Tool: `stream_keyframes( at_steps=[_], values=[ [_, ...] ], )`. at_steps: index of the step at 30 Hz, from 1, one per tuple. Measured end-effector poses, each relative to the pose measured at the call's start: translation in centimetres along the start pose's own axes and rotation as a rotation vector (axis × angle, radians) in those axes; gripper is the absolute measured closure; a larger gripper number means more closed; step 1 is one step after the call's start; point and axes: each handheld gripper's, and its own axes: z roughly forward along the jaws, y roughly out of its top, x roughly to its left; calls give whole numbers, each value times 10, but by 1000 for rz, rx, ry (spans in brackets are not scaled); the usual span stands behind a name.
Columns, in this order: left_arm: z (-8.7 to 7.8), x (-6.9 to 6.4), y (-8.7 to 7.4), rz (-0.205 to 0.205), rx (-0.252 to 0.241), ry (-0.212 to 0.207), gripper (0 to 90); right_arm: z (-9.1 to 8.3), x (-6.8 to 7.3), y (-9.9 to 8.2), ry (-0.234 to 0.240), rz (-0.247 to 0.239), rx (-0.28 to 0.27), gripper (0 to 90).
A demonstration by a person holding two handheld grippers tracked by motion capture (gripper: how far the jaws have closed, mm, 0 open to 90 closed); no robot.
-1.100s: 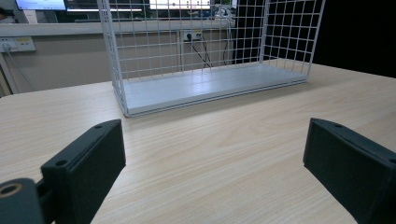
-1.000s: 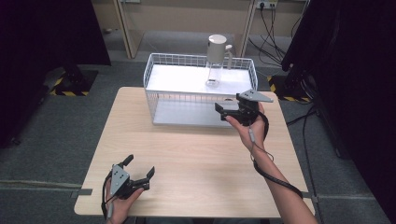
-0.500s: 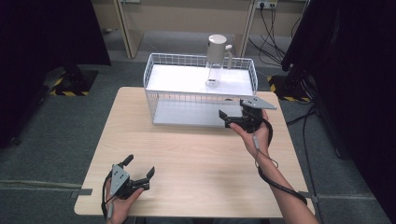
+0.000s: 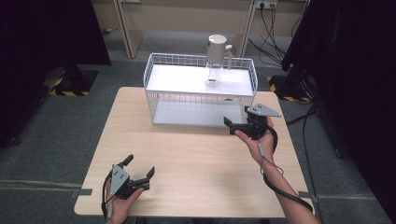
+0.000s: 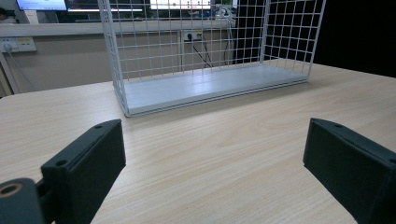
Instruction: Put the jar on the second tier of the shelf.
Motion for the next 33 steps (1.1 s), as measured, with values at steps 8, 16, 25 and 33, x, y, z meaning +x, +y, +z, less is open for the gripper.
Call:
stream_keyframes(
  at_steps=[8, 16, 25, 33],
  values=[
    [0, 0, 0, 1, 1, 1, 52, -10, -5, -11, -6, 5, 8, 19],
    [0, 0, 0, 2, 1, 1, 52, -20, -8, -28, -9, 13, 21, 20],
    [0, 0, 0, 2, 1, 3, 52, -31, -10, -47, -19, 12, 36, 20],
    [0, -1, 0, 4, 1, 4, 52, -39, -12, -62, -38, 20, 38, 20]
  ],
)
